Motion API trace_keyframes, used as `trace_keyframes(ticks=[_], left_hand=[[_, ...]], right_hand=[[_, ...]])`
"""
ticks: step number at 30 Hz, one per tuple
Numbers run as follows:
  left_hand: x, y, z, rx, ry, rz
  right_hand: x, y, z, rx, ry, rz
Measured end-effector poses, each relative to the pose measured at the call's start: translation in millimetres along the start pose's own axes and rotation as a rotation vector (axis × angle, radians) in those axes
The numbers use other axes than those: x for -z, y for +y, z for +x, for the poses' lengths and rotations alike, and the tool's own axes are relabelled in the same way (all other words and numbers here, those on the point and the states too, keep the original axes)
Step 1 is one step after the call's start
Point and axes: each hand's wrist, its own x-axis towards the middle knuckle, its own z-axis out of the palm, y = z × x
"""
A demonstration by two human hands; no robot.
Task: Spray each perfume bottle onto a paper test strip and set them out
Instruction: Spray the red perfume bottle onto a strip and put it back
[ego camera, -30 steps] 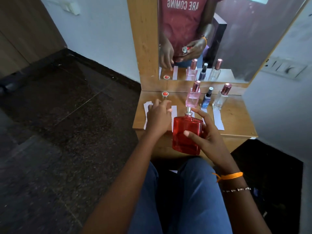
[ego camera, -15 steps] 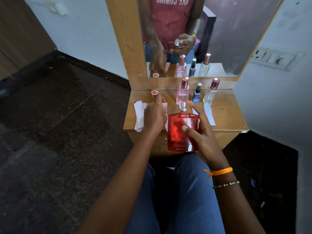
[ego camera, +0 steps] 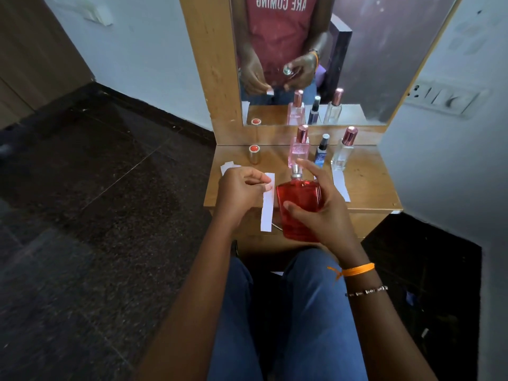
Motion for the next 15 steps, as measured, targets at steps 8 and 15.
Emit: trace_keyframes(ticks=[8, 15], left_hand=[[5, 9, -11, -0.018, -0.060, -0.076], [7, 12, -11, -0.012, -0.030, -0.083]], right_hand=[[-5, -16, 17, 0.226, -0.024, -0.946], [-7, -22, 18, 0.247, -0.048, -1.069]])
